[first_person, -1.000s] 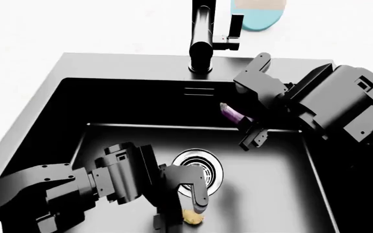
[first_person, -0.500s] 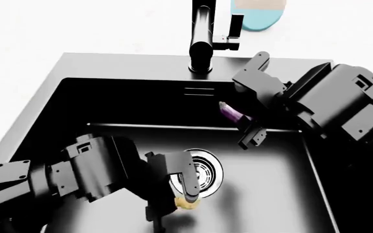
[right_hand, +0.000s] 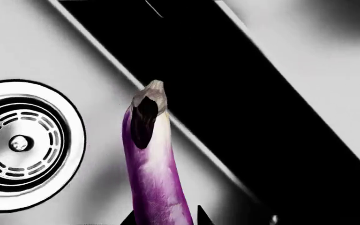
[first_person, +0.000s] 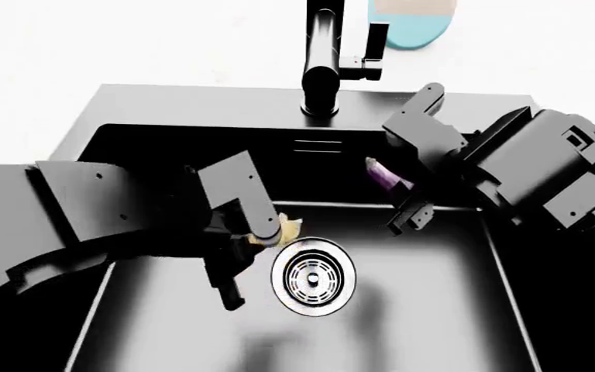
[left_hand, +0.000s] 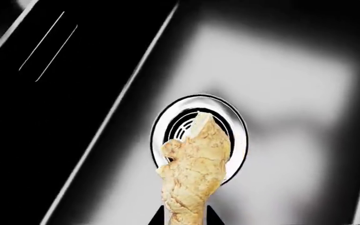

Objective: Pick up the fruits and vegetables and place them in the sink. Turn on the sink faucet to wash them. Then turn the sink off and put them in the tray.

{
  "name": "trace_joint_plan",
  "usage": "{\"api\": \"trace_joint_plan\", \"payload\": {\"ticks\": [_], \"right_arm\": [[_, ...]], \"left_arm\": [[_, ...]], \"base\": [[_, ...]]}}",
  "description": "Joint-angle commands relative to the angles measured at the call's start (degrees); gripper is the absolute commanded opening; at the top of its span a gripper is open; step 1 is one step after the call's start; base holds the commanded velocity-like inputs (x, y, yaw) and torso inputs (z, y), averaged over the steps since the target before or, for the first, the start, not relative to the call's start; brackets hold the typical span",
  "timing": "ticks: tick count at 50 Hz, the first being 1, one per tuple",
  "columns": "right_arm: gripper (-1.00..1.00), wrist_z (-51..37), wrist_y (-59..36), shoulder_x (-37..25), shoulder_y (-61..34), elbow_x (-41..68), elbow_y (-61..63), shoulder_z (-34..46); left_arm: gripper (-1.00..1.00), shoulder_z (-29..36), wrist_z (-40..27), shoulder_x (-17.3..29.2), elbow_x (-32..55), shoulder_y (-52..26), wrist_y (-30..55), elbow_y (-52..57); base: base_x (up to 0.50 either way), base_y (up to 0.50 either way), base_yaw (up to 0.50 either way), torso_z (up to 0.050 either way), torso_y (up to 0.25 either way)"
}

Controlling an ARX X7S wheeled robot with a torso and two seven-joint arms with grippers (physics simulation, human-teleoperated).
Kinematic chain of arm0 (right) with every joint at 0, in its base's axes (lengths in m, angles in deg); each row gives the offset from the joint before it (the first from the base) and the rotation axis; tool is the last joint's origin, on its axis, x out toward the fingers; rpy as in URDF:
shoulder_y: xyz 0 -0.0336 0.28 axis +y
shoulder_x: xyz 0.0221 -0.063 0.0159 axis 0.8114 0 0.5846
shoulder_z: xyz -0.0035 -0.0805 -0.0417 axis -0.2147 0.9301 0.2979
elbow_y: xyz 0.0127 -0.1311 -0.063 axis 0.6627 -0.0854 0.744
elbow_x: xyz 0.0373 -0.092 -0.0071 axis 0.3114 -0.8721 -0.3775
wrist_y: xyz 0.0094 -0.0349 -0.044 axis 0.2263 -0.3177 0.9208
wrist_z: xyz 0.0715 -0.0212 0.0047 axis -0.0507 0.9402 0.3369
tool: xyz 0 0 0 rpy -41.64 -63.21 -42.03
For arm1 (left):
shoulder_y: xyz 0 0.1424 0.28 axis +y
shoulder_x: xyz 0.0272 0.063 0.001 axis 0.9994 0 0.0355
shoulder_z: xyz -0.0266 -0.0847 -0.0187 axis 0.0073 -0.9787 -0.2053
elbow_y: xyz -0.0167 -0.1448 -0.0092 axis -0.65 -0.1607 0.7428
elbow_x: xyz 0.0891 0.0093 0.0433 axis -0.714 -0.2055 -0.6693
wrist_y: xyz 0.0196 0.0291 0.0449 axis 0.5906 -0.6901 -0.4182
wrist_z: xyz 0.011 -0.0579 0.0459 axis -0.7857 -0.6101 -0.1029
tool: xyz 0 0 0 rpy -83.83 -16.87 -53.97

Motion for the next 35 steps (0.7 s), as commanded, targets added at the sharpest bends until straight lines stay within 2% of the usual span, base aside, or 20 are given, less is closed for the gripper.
{"api": "trace_joint_plan", "payload": {"ticks": [1,19,35], "right_arm": [[-1.0,-5.51,-3.14,-1.04,0.73,-0.61,2.39,-3.09],[-1.0,-8.06,-4.8,-2.01,0.79,-0.15,5.23,-4.73],[-1.0,-7.75,-3.87,-0.85,-1.13,-0.86,4.32,-3.47]], "left_arm": [[-1.0,-5.03,-4.46,3.07,3.04,-1.66,1.67,4.37],[-1.0,-8.57,-7.97,4.24,6.28,-3.84,5.0,4.24],[-1.0,-9.94,-8.41,5.94,8.36,-5.53,6.31,6.21]], "base": [[0.0,0.0,0.0,0.0,0.148],[0.0,0.0,0.0,0.0,0.25],[0.0,0.0,0.0,0.0,0.234]]}}
